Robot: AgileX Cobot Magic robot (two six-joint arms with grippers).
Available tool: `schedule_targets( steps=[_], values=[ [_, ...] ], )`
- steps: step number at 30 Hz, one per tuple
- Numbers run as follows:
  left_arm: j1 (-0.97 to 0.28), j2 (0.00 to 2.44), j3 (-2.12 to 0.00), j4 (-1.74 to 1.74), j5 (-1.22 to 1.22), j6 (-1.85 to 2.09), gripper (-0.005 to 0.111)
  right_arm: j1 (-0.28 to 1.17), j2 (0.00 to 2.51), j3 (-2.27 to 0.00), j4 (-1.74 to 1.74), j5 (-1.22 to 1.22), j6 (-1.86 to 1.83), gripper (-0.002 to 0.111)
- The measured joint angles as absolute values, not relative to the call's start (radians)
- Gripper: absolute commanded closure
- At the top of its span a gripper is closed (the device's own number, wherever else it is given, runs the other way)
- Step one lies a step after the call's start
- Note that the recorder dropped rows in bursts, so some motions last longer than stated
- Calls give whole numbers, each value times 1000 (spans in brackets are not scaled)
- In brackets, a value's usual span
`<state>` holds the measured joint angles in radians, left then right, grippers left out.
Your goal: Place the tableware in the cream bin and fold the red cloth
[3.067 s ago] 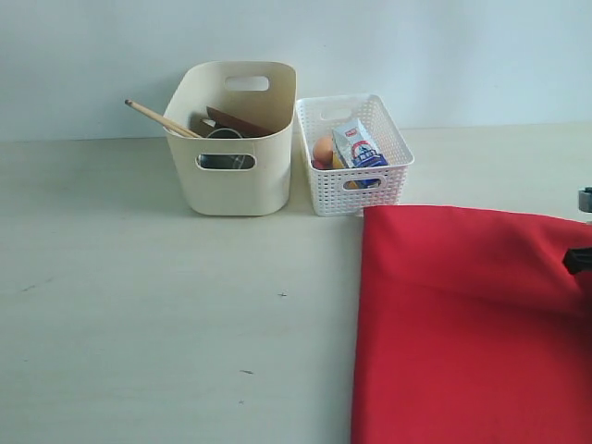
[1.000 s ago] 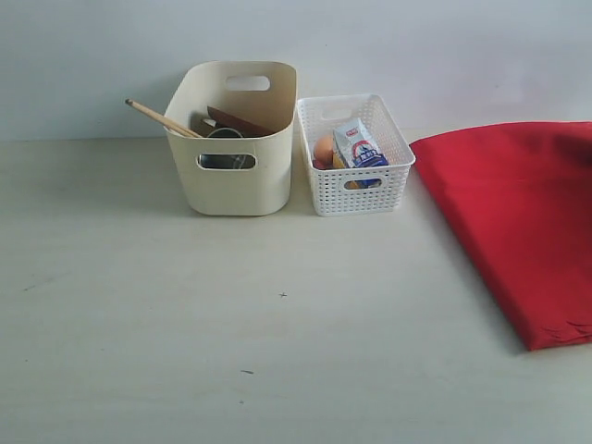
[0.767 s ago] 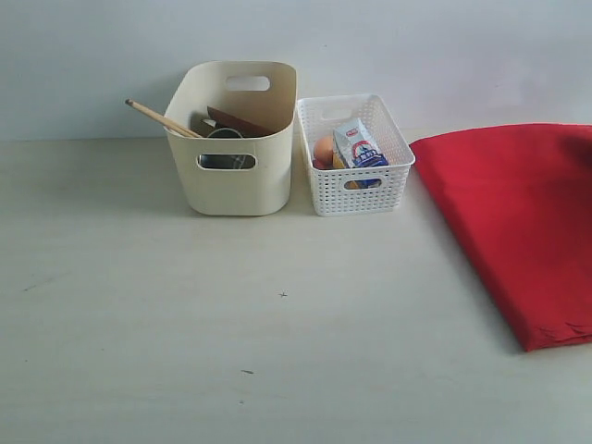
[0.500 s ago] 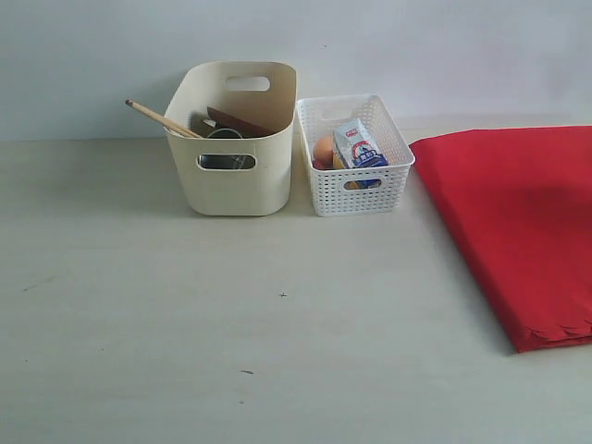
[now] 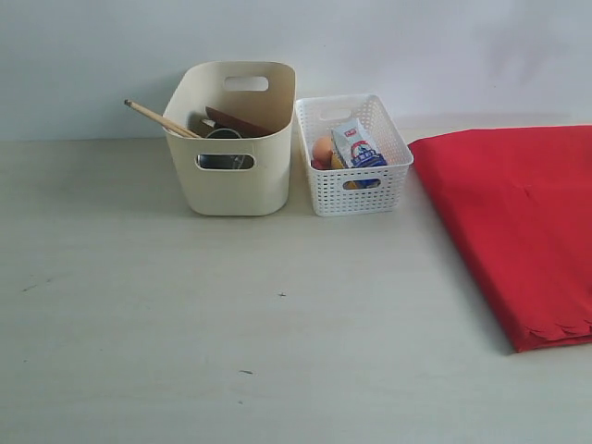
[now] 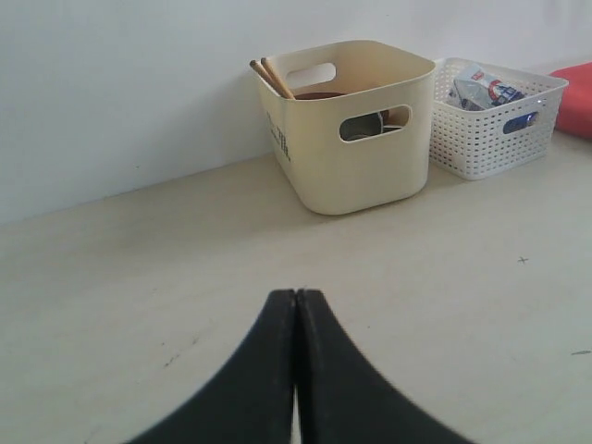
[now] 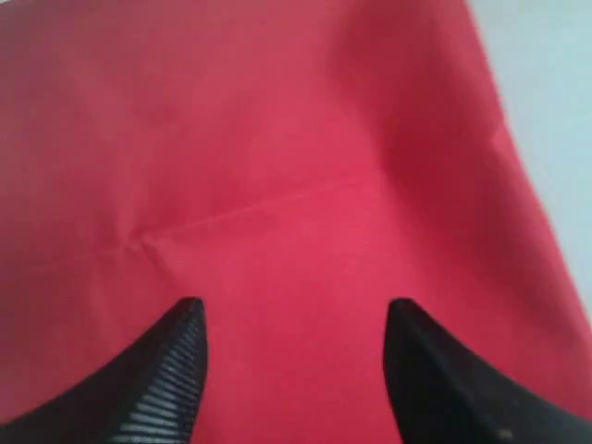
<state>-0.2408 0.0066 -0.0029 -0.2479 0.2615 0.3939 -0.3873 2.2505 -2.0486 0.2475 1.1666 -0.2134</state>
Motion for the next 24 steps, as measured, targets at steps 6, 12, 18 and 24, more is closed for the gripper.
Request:
schedule_targets(
  steps=[6, 12, 18, 24],
  values=[
    [-241, 7, -3, -248, 261, 394, 107, -275, 2165, -1856, 255, 1022, -283, 99],
    [-241, 7, -3, -248, 261, 394, 107, -217, 2139, -1708, 253, 937, -343, 108],
    [-241, 7, -3, -248, 261, 394, 107, -196, 2139, -1627, 231, 879, -338, 108],
    [-241, 7, -3, -248, 261, 394, 107, -183, 2177, -1618, 211, 885, -337, 108]
  ],
)
